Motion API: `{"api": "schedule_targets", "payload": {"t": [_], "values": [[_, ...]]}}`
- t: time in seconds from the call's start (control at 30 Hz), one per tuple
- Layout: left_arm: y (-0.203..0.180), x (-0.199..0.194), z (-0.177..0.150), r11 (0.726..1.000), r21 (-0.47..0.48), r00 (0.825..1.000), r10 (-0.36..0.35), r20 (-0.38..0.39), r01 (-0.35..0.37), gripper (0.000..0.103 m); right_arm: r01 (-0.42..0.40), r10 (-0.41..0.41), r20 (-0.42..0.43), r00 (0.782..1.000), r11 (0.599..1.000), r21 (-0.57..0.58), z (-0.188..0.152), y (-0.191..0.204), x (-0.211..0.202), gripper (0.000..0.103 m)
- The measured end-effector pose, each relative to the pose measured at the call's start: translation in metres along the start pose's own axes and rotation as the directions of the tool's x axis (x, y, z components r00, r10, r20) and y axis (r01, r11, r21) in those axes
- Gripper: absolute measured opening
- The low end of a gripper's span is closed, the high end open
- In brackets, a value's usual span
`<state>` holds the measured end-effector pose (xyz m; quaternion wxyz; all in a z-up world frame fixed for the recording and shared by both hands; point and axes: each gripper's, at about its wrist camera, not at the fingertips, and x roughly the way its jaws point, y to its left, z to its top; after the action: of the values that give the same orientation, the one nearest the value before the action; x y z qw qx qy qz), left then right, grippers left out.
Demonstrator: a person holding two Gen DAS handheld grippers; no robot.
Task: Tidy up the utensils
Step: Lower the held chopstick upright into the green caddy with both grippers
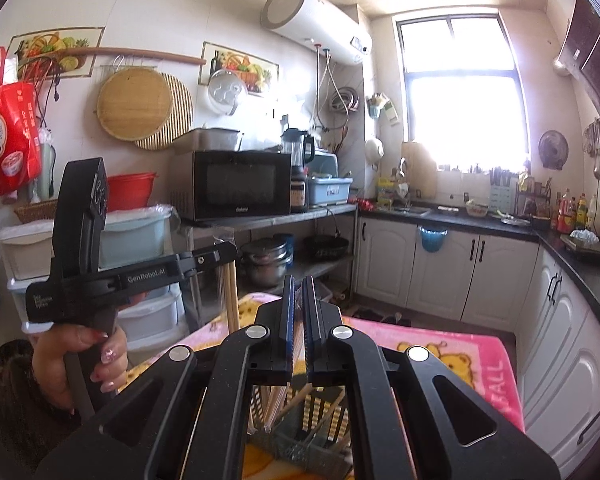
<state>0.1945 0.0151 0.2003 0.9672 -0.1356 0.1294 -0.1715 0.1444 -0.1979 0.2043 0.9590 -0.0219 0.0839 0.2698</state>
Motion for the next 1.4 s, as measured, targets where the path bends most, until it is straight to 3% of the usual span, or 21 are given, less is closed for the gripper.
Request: {"api": "schedule_targets", "payload": {"t": [0.37, 1.0, 1.4], "values": [[0.001, 0.014, 0.008, 0.997, 0.032, 0.996, 0.073, 0.05, -0.075, 0.003, 0.049, -0.048, 0.032, 0.998, 0.999, -0.019, 0.011, -0.01, 0.01, 0.004], [0.022, 0.043, -0.037, 0.996, -0.013, 0.996, 0.091, -0.014, -0.092, 0.003, 0.077, -0.076, -0.026, 0.997, 0.997, 0.011, -0.018, -0.019, 0.044, 0.004], [0.015, 0.053, -0.06, 0.994, 0.039, 0.994, 0.106, -0.018, -0.105, 0.003, 0.077, -0.076, -0.056, 0.996, 0.997, 0.024, -0.036, -0.022, 0.06, 0.004]]}}
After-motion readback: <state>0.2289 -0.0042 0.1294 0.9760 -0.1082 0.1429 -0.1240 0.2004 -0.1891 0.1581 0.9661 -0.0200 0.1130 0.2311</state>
